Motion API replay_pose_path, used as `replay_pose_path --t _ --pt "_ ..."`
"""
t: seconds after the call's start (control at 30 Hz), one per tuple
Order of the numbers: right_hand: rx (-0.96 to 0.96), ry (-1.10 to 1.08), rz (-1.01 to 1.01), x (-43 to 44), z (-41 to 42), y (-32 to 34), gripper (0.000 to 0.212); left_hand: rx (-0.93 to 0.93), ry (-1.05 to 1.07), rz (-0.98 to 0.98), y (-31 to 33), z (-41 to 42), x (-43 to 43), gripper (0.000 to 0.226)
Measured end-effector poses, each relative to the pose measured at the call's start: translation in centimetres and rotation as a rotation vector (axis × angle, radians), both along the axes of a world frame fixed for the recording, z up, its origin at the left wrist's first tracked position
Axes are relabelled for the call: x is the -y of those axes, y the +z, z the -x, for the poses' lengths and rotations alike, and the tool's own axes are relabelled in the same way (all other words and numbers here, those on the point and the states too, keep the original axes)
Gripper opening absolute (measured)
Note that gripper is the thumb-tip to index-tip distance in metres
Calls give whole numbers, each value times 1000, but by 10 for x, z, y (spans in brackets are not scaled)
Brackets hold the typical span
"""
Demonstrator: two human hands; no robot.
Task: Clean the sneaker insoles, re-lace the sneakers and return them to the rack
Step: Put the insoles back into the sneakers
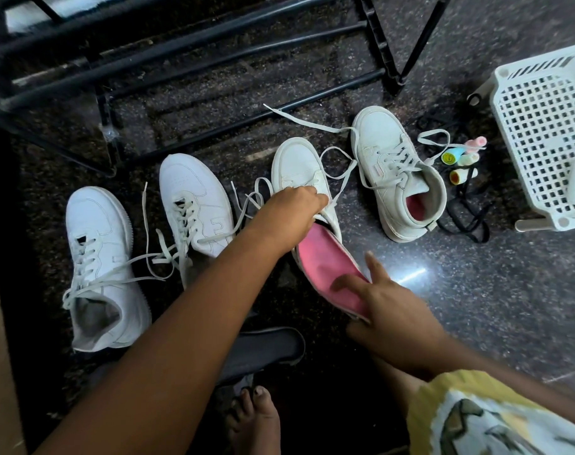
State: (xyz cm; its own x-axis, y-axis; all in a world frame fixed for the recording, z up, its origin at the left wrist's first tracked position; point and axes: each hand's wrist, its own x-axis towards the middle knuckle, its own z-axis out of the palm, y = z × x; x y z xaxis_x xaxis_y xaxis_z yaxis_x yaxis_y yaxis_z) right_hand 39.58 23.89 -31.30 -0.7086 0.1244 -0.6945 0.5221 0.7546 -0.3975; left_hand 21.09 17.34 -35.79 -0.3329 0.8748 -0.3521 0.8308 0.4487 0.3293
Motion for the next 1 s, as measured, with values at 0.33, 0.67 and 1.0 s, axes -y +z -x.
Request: replay_pose_path --t 0.33,0.67,1.0 --pt "-224 -230 310 7 -10 -17 58 2 -6 9 3 0 -2 15" --pt "-335 -412 296 25 2 -22 58 17 3 17 3 1 -4 14" --pt "-264 -151 65 24 35 -38 59 26 17 51 4 2 -5 17"
